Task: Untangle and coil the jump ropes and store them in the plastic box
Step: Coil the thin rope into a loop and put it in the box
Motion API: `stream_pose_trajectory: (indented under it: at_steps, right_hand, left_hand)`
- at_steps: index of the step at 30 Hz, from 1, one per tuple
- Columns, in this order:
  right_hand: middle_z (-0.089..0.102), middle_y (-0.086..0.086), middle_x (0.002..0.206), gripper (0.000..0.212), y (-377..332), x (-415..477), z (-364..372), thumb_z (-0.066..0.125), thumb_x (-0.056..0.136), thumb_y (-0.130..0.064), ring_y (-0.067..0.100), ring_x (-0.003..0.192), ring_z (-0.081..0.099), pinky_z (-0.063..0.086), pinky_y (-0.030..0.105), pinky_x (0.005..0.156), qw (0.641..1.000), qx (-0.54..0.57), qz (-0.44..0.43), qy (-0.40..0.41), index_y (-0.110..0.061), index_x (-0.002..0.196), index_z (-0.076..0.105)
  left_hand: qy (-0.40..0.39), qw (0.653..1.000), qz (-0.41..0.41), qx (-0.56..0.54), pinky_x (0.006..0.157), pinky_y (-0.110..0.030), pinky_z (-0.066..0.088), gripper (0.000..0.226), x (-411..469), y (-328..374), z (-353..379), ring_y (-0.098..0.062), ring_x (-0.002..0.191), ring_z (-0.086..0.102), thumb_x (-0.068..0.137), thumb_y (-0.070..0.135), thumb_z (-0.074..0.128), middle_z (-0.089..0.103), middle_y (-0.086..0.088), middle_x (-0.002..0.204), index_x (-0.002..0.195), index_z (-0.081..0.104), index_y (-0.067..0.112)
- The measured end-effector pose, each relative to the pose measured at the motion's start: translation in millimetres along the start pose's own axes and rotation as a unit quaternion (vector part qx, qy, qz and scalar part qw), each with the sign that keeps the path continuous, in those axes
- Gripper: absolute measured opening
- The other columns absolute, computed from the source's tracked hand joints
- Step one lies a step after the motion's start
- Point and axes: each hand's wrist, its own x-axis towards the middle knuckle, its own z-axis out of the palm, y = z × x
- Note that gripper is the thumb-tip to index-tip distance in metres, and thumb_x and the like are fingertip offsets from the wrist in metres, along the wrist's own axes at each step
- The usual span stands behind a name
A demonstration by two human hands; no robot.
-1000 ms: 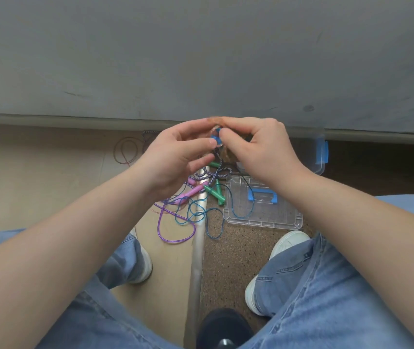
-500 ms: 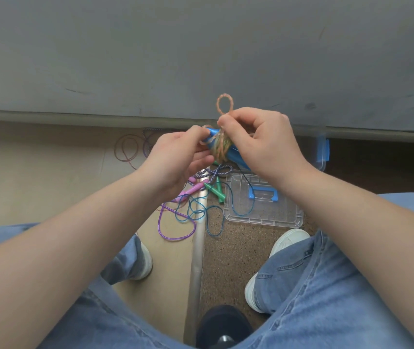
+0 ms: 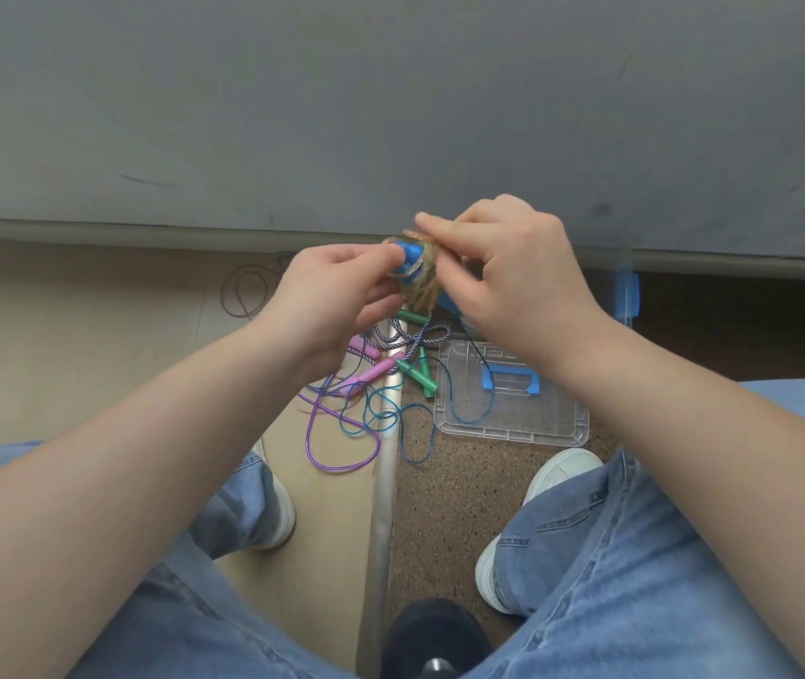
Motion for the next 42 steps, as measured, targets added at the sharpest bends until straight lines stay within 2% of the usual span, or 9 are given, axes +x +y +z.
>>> stream_pose_trajectory:
  at_steps: [7,13,20,25,28,31,34,39,42]
  right_hand:
    - [0.057,-0.003,0.069,0.019,-3,4,-4,0.062,0.096,-0.025,0.011,0.067,0.051,0.044,0.032,0.065,0.998,0.058,0.006,-0.037,-0.018,0.098,0.08]
    - [0.062,-0.008,0.075,0.035,0,5,-8,0.067,0.09,-0.02,0.002,0.063,0.047,0.042,0.019,0.072,0.995,0.082,0.03,-0.052,-0.021,0.124,0.071]
    - [0.054,-0.011,0.061,0.017,-3,6,-11,0.067,0.089,-0.024,0.007,0.06,0.049,0.038,0.025,0.061,0.996,0.035,-0.014,-0.084,-0.027,0.099,0.08]
    - [0.055,0.001,0.065,0.033,-4,6,-6,0.048,0.093,-0.039,0.026,0.066,0.058,0.049,0.036,0.063,0.984,-0.062,-0.007,-0.167,-0.026,0.09,0.078]
    - [0.046,-0.001,0.07,0.037,-4,4,-2,0.042,0.091,-0.038,0.032,0.075,0.058,0.038,0.032,0.064,0.976,-0.103,0.002,-0.19,-0.025,0.088,0.077]
    - [0.048,0.004,0.069,0.026,-5,-1,1,0.053,0.093,-0.027,0.035,0.073,0.057,0.029,0.03,0.063,0.97,-0.134,-0.033,-0.198,-0.014,0.084,0.074]
    - [0.057,0.011,0.071,0.02,-4,-3,4,0.059,0.09,-0.021,0.035,0.068,0.057,0.032,0.03,0.063,0.97,-0.135,-0.046,-0.199,-0.011,0.08,0.072]
    - [0.06,0.004,0.071,0.03,-7,2,-2,0.052,0.09,-0.037,0.033,0.079,0.061,0.046,0.036,0.067,0.983,-0.091,0.056,-0.148,-0.022,0.088,0.078]
    - [0.063,0.003,0.07,0.026,-9,-1,1,0.058,0.09,-0.036,0.032,0.075,0.061,0.037,0.03,0.062,0.986,-0.103,0.054,-0.12,-0.022,0.085,0.079]
  left_hand:
    - [-0.012,0.999,0.017,0.031,0.074,-0.024,0.058,0.012,-2,-4,2,-0.012,0.078,0.071,0.092,0.017,0.07,0.072,-0.009,0.087,0.095,0.071,0.006]
    - [-0.079,0.994,-0.044,-0.063,0.09,-0.032,0.058,0.02,-4,-4,-1,-0.019,0.099,0.073,0.095,0.014,0.063,0.076,-0.01,0.104,0.111,0.07,0.002]
    - [-0.063,0.992,-0.075,-0.083,0.085,-0.027,0.059,0.012,-7,2,-1,-0.013,0.085,0.074,0.095,0.013,0.061,0.076,-0.003,0.087,0.093,0.072,0.011]
    - [-0.053,0.994,-0.069,-0.07,0.078,-0.023,0.057,0.011,-5,-5,-1,-0.012,0.088,0.072,0.094,0.017,0.065,0.076,-0.002,0.09,0.098,0.073,0.01]
    - [-0.053,0.996,-0.063,-0.036,0.074,-0.021,0.056,0.013,-3,-9,-3,-0.011,0.084,0.072,0.096,0.019,0.065,0.077,-0.003,0.09,0.097,0.072,0.008]
    - [-0.038,0.997,-0.059,-0.013,0.074,-0.021,0.056,0.013,-2,-13,-3,-0.012,0.081,0.072,0.095,0.018,0.066,0.077,-0.005,0.088,0.096,0.072,0.006]
    - [-0.04,0.997,-0.066,-0.025,0.076,-0.023,0.055,0.013,-3,-14,-3,-0.016,0.086,0.071,0.091,0.015,0.069,0.076,-0.008,0.091,0.097,0.073,0.004]
    - [-0.067,0.997,-0.031,0.002,0.079,-0.028,0.058,0.015,-9,-13,0,-0.017,0.1,0.072,0.096,0.015,0.064,0.076,-0.012,0.104,0.101,0.074,0.005]
    - [-0.049,0.998,-0.028,0.022,0.074,-0.034,0.061,0.022,-10,-14,3,-0.023,0.113,0.068,0.098,0.018,0.062,0.071,-0.018,0.116,0.108,0.072,0.001]
